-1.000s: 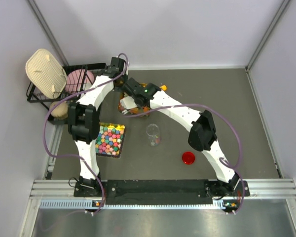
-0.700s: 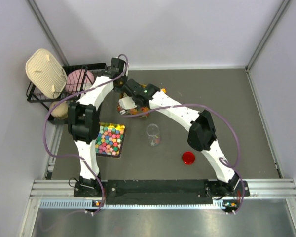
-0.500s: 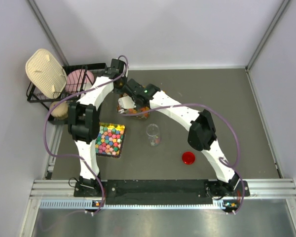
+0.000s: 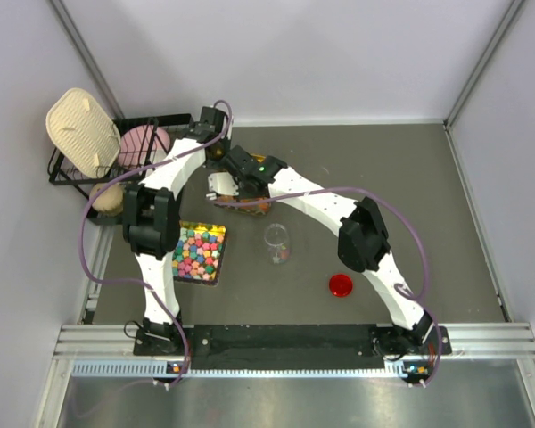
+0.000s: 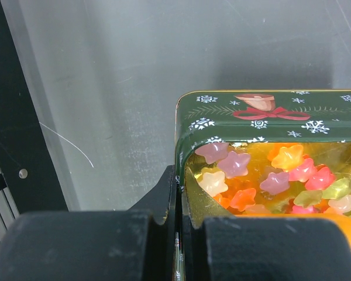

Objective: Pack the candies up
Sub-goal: Scoop the fake candies from the storage box.

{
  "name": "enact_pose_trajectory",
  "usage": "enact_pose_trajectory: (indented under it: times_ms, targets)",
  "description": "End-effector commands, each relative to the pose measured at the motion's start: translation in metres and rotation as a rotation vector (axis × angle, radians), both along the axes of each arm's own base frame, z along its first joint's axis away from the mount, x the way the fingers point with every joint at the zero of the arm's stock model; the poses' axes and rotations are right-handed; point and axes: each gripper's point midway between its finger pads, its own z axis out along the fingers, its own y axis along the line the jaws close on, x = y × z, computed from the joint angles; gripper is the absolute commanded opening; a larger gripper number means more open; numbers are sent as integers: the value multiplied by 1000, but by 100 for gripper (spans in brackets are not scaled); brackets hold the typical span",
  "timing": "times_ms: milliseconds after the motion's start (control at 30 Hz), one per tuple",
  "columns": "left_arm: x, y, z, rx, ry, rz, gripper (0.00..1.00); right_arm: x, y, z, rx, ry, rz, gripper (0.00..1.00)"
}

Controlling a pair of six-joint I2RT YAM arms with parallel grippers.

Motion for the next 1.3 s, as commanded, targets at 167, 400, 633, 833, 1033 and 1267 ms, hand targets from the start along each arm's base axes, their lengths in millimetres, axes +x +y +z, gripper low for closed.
enact_pose_trajectory:
  times_ms: [167,400,633,833,1033,1267]
  targets:
    - [8,-25,62,-141,-149,-35,0,-13,18,-29,114,106,-37,0]
    - [8,-23,63,-133,-151,-33,0,-18,24,-25,186,143,-70,0]
    - [6,-22,59,-125,-145,-29,0,-28,14,-16,293,238,-130,0]
    - [8,-16,57,-102,-146,2,0,-33,11,-16,399,291,-145,0]
    - [7,-13,59,-96,-151,6,0,-32,15,-11,465,301,-149,0]
    - [8,-7,60,-89,-153,16,0,-22,8,3,550,312,-182,0]
